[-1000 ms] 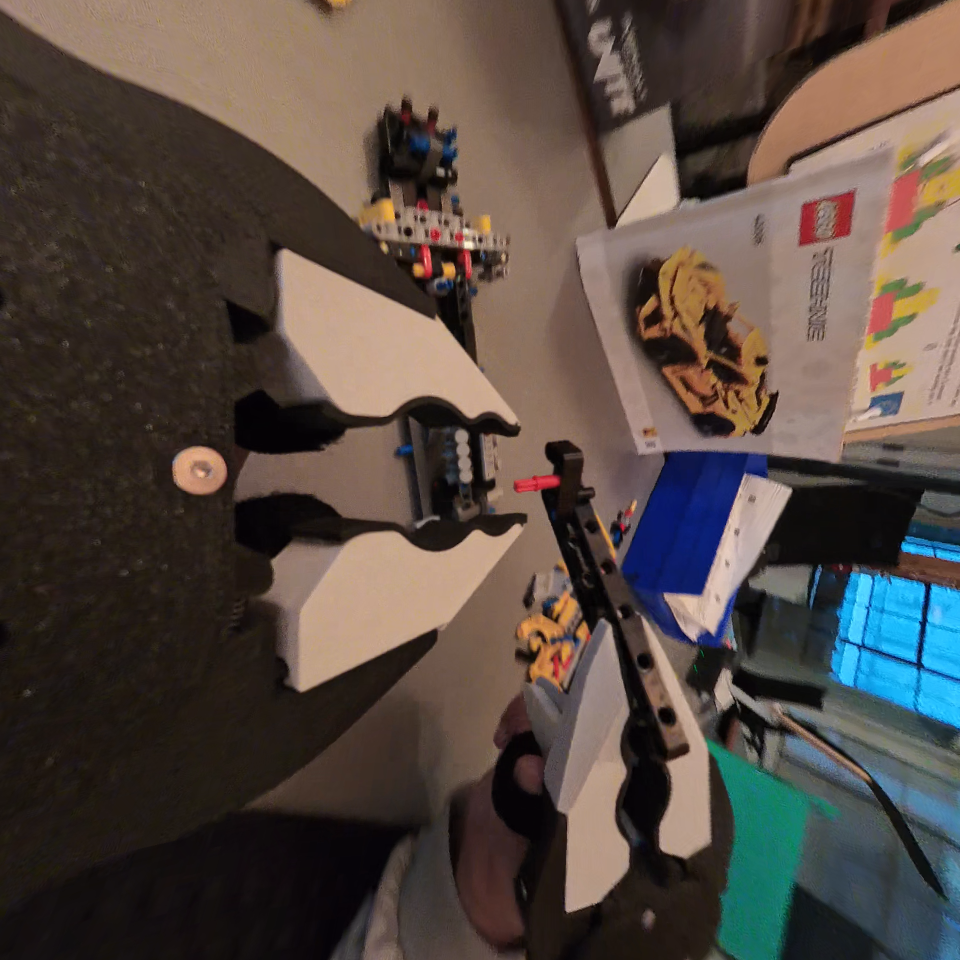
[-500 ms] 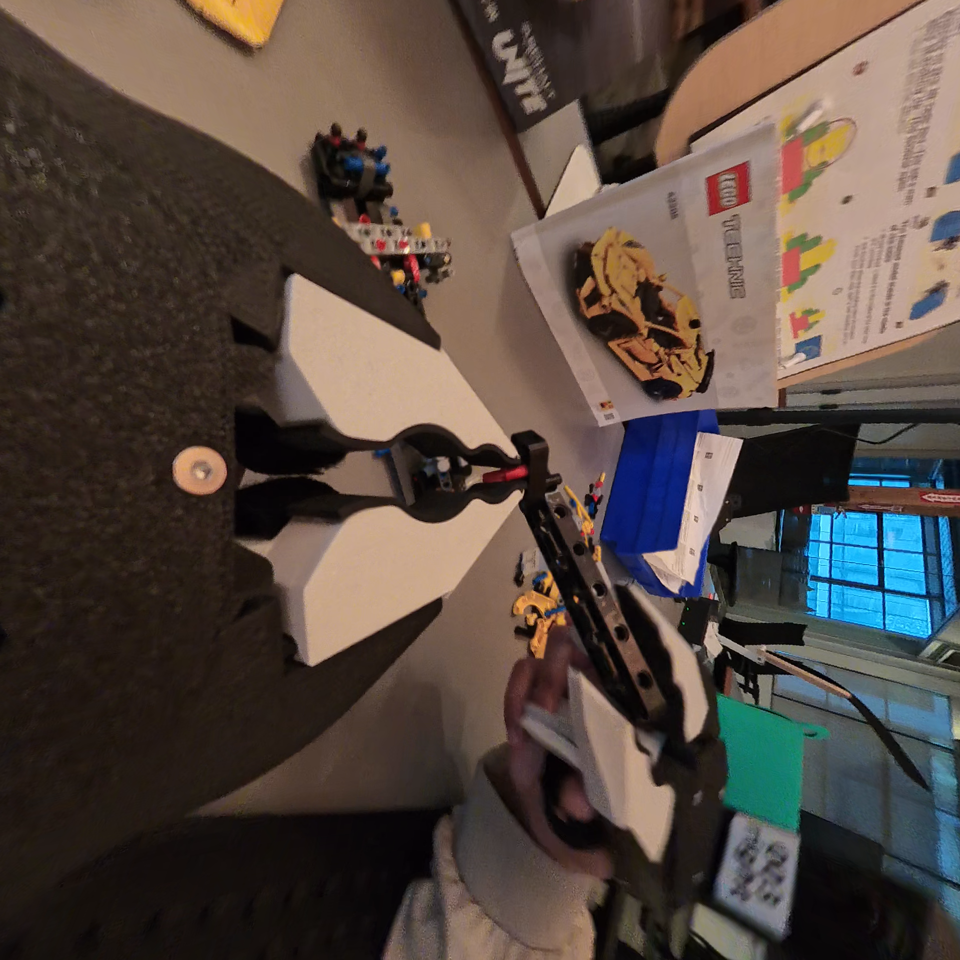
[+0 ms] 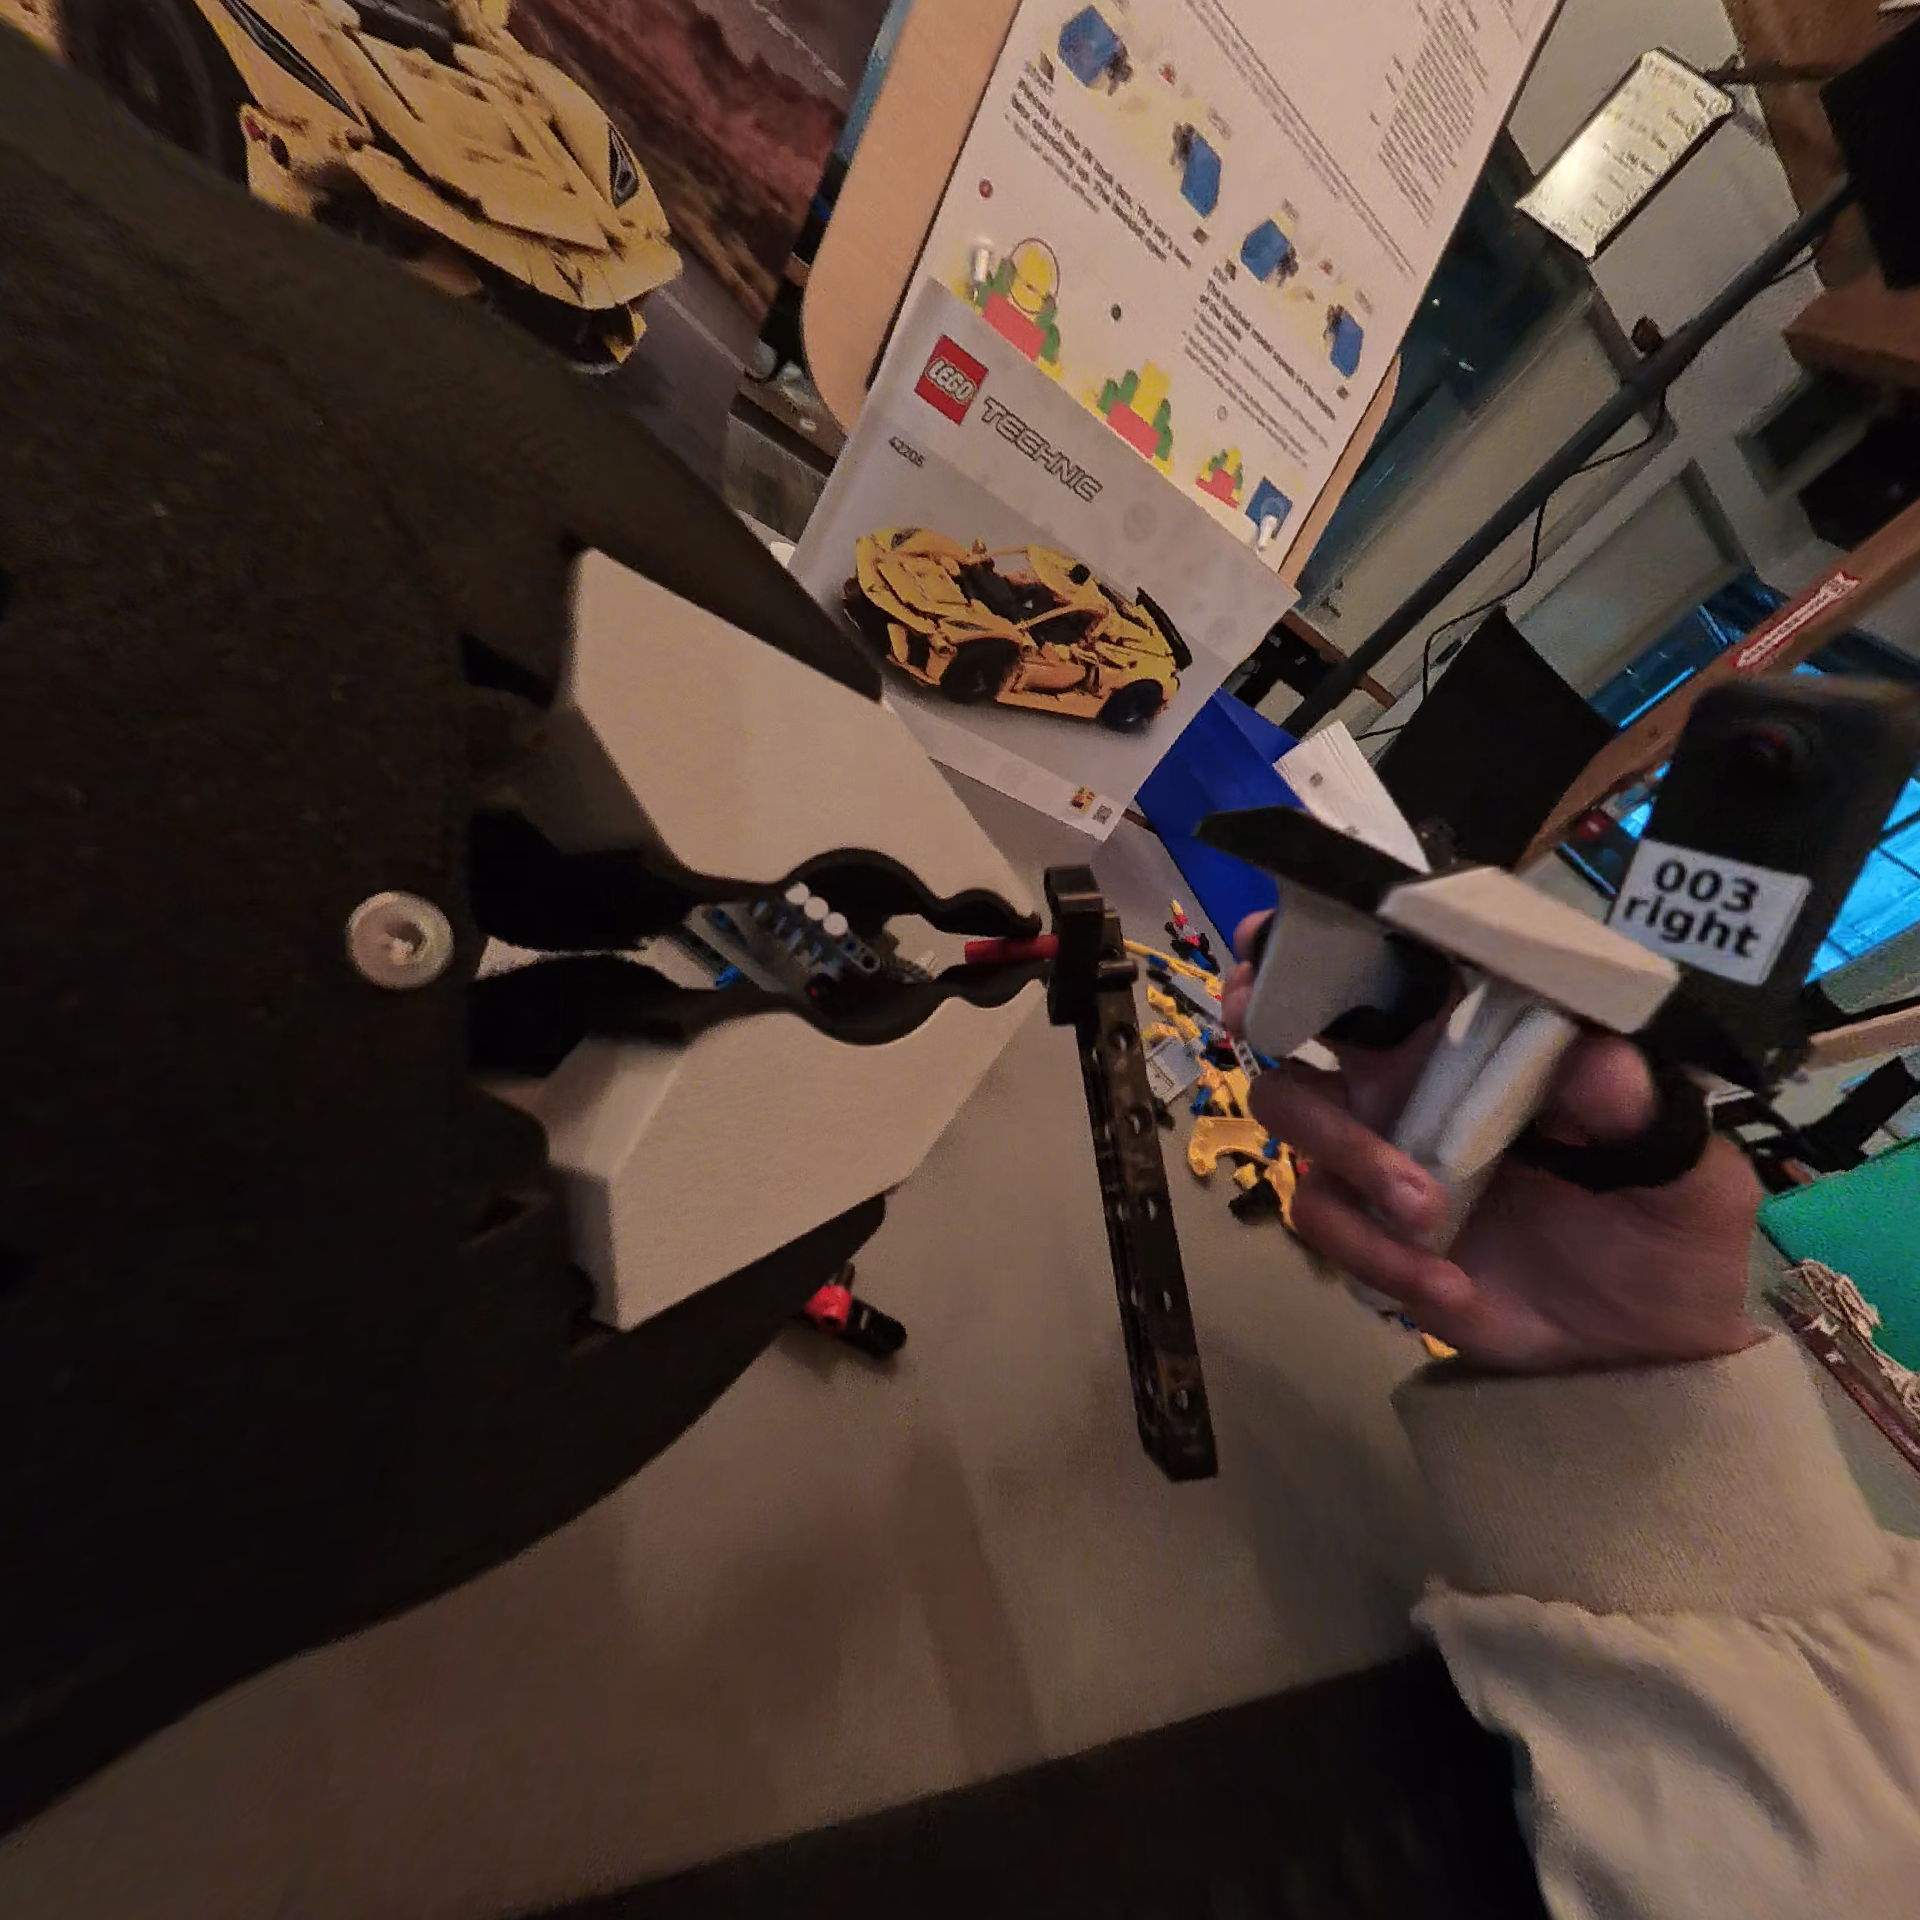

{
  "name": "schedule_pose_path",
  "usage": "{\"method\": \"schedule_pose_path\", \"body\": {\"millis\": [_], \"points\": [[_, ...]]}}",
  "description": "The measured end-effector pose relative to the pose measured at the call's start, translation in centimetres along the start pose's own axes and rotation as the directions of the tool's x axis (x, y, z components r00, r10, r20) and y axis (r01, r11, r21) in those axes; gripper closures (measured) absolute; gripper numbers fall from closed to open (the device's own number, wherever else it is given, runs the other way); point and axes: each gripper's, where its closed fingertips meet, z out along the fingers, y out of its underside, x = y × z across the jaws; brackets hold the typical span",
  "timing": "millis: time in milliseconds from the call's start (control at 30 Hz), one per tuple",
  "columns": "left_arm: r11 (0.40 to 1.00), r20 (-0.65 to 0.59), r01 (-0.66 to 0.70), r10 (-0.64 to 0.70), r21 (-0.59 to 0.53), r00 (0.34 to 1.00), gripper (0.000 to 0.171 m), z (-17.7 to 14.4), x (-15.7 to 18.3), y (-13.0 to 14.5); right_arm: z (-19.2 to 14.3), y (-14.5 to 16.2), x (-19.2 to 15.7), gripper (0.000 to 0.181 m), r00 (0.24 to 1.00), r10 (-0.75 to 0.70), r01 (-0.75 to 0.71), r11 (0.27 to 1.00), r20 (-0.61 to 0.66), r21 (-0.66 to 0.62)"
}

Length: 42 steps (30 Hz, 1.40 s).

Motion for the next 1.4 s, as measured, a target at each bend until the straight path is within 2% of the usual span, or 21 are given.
{"method": "schedule_pose_path", "body": {"millis": [133,300,367,400,433,500,533,600,667,733,867,967,1100,1200,1333,1400], "points": [[0.999,-0.014,-0.006,0.006,-0.031,1.000,0.167,0.3,0.5,0.5,2.0,2.7,1.4,0.142,0.977,-0.179,0.153,0.968,-0.119,-0.197],[0.996,-0.048,0.041,-0.045,-0.077,0.998,0.168,0.5,0.9,1.4,2.9,4.4,2.6,0.160,0.920,-0.344,0.268,0.903,-0.188,-0.337],[0.995,-0.051,0.034,-0.039,-0.090,0.998,0.168,0.7,1.0,1.6,2.9,4.6,2.7,0.162,0.917,-0.353,0.271,0.894,-0.189,-0.356],[0.995,-0.055,0.040,-0.045,-0.092,0.997,0.168,0.7,1.1,1.6,2.9,5.0,2.2,0.175,0.928,-0.343,0.271,0.890,-0.146,-0.366],[0.995,-0.063,0.050,-0.056,-0.083,0.996,0.167,0.7,1.2,1.4,2.8,5.0,2.0,0.175,0.932,-0.338,0.268,0.888,-0.134,-0.374],[0.996,-0.064,0.059,-0.063,-0.062,0.996,0.168,0.5,0.9,1.0,2.6,4.4,1.6,0.175,0.929,-0.352,0.298,0.895,-0.113,-0.333],[0.995,-0.051,0.048,-0.052,-0.085,0.997,0.168,0.3,0.5,1.5,2.2,4.1,1.7,0.175,0.931,-0.343,0.290,0.902,-0.122,-0.321],[0.994,0.000,0.044,-0.044,-0.099,0.999,0.168,-0.5,-1.2,2.5,0.2,2.0,1.7,0.175,0.942,-0.304,0.271,0.939,-0.140,-0.213],[0.988,0.001,0.152,-0.152,-0.024,0.988,0.168,-1.1,-2.4,1.4,-2.2,0.4,1.9,0.176,0.953,-0.251,0.231,0.965,-0.171,-0.124],[0.986,-0.011,0.169,-0.169,-0.007,0.986,0.168,-0.9,-2.0,1.1,-3.1,0.0,2.4,0.175,0.958,-0.217,0.204,0.975,-0.189,-0.085],[0.977,-0.100,0.148,-0.165,-0.152,0.981,0.167,0.5,0.9,3.5,-3.6,-1.8,3.9,0.176,0.961,-0.116,0.133,0.990,-0.250,0.054],[0.899,-0.118,0.172,-0.238,-0.403,0.964,0.167,1.0,2.4,8.2,-5.0,-2.4,6.6,0.176,0.936,0.010,0.047,0.987,-0.352,0.153],[0.812,-0.147,0.270,-0.396,-0.518,0.906,0.167,1.0,4.2,10.0,-4.7,-1.6,6.9,0.176,0.935,0.028,0.025,0.989,-0.355,0.145],[0.780,-0.133,0.273,-0.411,-0.564,0.902,0.167,1.0,4.7,11.0,-3.8,-0.7,7.4,0.176,0.918,-0.032,0.064,0.996,-0.396,0.069],[0.739,-0.123,0.364,-0.513,-0.566,0.849,0.166,1.0,5.0,10.9,-2.7,-0.5,7.2,0.176,0.893,-0.130,0.152,0.988,-0.431,0.018],[0.712,-0.075,0.435,-0.562,-0.551,0.824,0.147,1.1,4.0,10.9,-2.0,-0.4,6.3,0.176,0.869,-0.252,0.258,0.965,-0.426,-0.043]]}}
